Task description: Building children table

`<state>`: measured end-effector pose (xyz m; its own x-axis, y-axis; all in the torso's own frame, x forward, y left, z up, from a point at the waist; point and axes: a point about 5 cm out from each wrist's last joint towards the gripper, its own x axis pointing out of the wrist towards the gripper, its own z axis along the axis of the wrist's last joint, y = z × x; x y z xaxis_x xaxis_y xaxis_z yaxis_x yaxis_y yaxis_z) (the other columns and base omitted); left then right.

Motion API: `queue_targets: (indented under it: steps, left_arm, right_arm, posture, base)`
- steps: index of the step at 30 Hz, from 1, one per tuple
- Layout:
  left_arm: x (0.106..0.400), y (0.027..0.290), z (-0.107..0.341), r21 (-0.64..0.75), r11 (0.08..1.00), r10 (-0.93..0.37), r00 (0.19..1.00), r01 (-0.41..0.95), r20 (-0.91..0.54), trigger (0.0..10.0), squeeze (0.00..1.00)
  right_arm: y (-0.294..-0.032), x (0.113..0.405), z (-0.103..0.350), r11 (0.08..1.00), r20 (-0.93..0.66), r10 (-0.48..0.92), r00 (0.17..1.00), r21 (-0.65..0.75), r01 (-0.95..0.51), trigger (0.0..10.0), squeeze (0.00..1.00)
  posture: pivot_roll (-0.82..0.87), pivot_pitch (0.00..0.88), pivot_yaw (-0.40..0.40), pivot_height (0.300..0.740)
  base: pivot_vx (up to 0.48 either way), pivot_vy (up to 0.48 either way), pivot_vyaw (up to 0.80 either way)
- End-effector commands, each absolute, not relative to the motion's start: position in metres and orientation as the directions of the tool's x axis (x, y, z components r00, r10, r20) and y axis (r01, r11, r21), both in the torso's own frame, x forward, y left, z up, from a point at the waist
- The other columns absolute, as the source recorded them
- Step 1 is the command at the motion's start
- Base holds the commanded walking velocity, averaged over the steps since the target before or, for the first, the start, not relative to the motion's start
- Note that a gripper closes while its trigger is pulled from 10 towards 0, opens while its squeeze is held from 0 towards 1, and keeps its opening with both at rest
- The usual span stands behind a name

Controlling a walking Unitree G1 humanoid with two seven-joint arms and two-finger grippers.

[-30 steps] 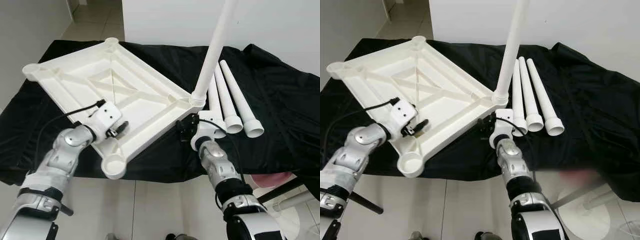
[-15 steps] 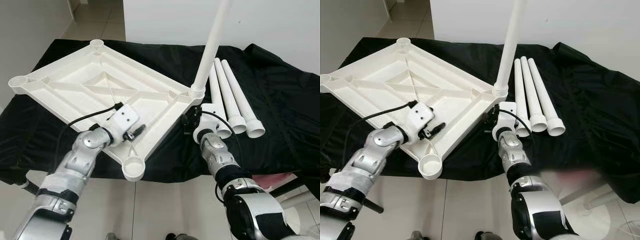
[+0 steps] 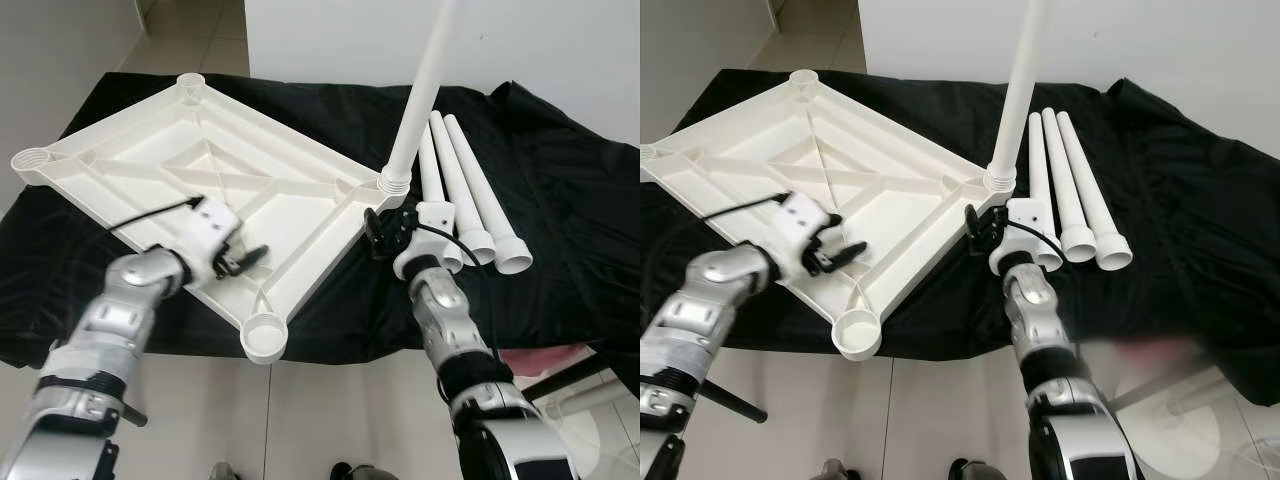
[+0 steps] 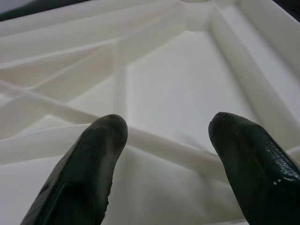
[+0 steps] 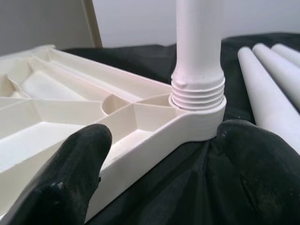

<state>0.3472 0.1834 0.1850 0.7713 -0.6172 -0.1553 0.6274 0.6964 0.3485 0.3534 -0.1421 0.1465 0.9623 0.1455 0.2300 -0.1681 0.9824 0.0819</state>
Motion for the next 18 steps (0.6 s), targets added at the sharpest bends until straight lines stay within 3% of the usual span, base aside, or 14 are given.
queue_targets:
  steps: [1,5,6,7,8,14,15,18]
  left_arm:
    - [0.346,0.184,0.185,0.289,0.663,-0.674,0.718,0.691,-0.172,10.0,0.00]
    - [0.346,0.188,0.190,0.267,0.646,-0.703,0.693,0.715,-0.159,10.0,0.00]
    - [0.346,0.189,0.191,0.264,0.630,-0.716,0.678,0.730,-0.165,10.0,0.11]
    - [0.346,0.189,0.191,0.264,0.630,-0.716,0.678,0.730,-0.165,10.0,0.11]
    - [0.344,0.190,0.189,0.241,0.588,-0.750,0.632,0.772,-0.194,10.0,1.00]
    - [0.338,0.191,0.191,0.313,0.483,-0.795,0.559,0.818,-0.236,10.0,0.97]
    - [0.337,0.193,0.191,0.323,0.462,-0.801,0.545,0.826,-0.247,10.0,0.00]
    - [0.333,0.198,0.193,0.280,0.409,-0.832,0.481,0.868,-0.276,10.0,0.00]
  right_arm:
    - [-0.148,0.347,0.146,0.981,0.256,0.144,0.956,0.088,-0.172,10.0,0.00]
    - [-0.154,0.339,0.142,0.982,0.260,0.138,0.956,0.089,-0.166,10.0,0.00]
    - [-0.156,0.335,0.140,0.982,0.261,0.137,0.956,0.089,-0.165,10.0,0.00]
    - [-0.156,0.335,0.140,0.982,0.261,0.137,0.956,0.089,-0.165,10.0,0.00]
    - [-0.160,0.330,0.137,0.983,0.256,0.142,0.956,0.079,-0.167,10.0,0.00]
    - [-0.167,0.323,0.133,0.983,0.237,0.162,0.958,0.049,-0.178,10.0,0.00]
    - [-0.169,0.322,0.133,0.983,0.234,0.163,0.959,0.045,-0.178,10.0,0.00]
    - [-0.174,0.320,0.132,0.984,0.229,0.164,0.960,0.037,-0.177,10.0,0.00]
  posture:
    - [0.03,0.113,-0.032,0.740]
    - [0.03,0.113,-0.028,0.740]
    - [0.03,0.114,-0.027,0.740]
    - [0.03,0.114,-0.027,0.740]
    - [0.03,0.112,-0.028,0.740]
    - [0.02,0.110,-0.027,0.740]
    - [0.02,0.105,-0.028,0.740]
    - [0.02,0.105,-0.028,0.740]
  base:
    - [0.000,0.000,0.00]
    - [0.000,0.000,0.00]
    - [0.000,0.000,0.00]
    - [0.000,0.000,0.00]
    - [0.000,0.000,0.00]
    - [0.000,0.000,0.00]
    - [0.000,0.000,0.00]
    - [0.000,0.000,0.00]
